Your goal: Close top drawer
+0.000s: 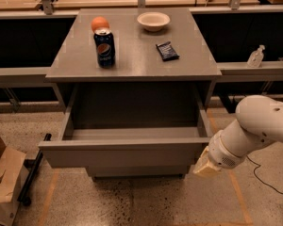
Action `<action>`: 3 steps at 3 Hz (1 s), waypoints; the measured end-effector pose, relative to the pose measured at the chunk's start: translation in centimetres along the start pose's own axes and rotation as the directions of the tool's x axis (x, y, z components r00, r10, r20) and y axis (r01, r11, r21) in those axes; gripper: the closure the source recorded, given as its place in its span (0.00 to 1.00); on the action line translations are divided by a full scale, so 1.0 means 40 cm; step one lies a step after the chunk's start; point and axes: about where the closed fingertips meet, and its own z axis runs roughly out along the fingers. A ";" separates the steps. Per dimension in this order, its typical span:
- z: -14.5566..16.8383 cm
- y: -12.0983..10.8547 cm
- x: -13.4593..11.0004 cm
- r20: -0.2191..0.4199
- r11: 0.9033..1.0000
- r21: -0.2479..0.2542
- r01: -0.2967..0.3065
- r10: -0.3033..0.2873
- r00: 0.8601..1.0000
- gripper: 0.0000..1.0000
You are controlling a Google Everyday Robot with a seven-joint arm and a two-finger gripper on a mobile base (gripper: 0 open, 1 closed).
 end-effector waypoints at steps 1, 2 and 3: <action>-0.009 -0.133 -0.086 0.027 0.989 0.082 0.126 -0.129 0.991 1.00; -0.022 -0.169 -0.114 0.041 0.982 0.110 0.157 -0.162 0.986 1.00; -0.021 -0.178 -0.117 0.041 0.980 0.116 0.161 -0.166 0.985 1.00</action>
Offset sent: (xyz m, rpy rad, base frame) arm 0.3364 0.0488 0.2437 0.1253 -0.8311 0.2409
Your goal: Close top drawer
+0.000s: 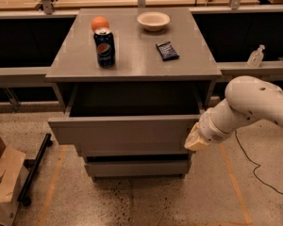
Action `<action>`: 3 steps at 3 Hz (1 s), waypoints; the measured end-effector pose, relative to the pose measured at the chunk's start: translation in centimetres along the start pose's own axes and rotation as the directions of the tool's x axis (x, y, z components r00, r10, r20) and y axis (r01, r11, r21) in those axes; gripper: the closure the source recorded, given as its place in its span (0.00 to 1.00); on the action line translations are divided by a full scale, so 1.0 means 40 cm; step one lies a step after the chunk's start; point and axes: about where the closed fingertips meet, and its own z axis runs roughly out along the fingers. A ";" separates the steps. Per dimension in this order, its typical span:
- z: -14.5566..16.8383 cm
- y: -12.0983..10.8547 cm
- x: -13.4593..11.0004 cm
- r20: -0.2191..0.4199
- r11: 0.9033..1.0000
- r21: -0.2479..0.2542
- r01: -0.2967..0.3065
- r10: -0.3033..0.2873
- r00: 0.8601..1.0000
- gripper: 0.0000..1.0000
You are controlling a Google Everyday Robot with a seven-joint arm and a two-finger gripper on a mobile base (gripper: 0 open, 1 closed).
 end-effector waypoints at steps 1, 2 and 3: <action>0.036 -0.128 -0.011 0.007 0.994 0.089 0.060 -0.060 0.998 1.00; 0.080 -0.216 -0.017 0.021 0.987 0.121 0.106 -0.109 0.994 1.00; 0.079 -0.212 -0.016 0.022 0.987 0.121 0.106 -0.109 0.994 1.00</action>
Offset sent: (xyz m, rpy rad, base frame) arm 0.2956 -0.0025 0.0300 0.0753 -0.5060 0.1209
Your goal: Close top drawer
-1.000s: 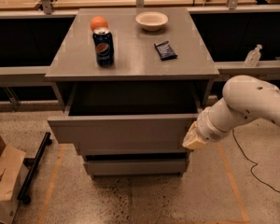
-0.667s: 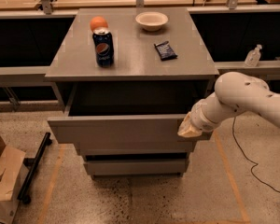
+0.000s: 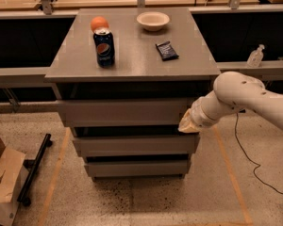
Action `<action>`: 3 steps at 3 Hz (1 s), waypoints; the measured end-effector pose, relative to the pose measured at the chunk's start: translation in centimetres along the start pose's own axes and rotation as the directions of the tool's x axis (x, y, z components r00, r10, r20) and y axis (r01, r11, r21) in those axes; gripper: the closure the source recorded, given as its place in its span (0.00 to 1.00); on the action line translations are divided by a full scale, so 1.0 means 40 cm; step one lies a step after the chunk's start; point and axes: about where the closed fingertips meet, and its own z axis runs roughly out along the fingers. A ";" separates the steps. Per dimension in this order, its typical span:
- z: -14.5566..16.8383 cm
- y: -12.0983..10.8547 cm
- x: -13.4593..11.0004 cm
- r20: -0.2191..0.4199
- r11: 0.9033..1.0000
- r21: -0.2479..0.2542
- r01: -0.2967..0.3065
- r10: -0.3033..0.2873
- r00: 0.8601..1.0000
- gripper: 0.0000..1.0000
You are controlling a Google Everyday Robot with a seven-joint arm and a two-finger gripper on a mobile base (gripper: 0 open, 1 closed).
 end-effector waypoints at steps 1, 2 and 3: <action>-0.006 -0.093 -0.024 0.034 0.998 0.054 0.043 -0.044 0.998 1.00; -0.065 -0.177 -0.044 0.047 0.990 0.129 0.058 -0.064 0.997 0.82; -0.058 -0.172 -0.045 0.047 0.991 0.122 0.057 -0.063 0.997 0.58</action>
Offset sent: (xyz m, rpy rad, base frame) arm 0.0196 0.0017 0.0084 0.0117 -0.0392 0.0138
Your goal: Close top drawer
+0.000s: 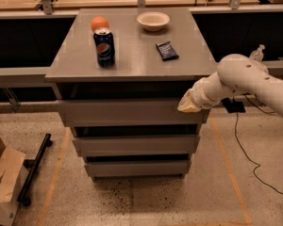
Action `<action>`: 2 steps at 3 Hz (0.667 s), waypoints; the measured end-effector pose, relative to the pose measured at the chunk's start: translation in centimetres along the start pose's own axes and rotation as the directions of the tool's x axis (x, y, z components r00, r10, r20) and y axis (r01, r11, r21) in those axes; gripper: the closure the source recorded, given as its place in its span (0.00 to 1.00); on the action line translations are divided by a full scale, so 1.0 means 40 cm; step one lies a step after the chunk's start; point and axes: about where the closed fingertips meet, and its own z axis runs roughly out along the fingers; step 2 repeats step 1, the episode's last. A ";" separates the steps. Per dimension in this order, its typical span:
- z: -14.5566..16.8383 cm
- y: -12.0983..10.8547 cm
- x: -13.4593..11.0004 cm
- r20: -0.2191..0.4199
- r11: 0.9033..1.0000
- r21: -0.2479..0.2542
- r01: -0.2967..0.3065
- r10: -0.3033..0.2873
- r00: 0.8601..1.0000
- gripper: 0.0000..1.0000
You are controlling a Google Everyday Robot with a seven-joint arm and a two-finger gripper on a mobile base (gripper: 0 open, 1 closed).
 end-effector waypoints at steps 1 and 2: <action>0.006 0.003 -0.002 0.001 1.000 -0.004 0.001 -0.001 1.000 0.35; 0.006 0.003 -0.002 0.001 1.000 -0.004 0.001 -0.001 1.000 0.35</action>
Offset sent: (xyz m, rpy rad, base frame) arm 0.0000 0.0000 0.0000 0.0000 0.0000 0.0000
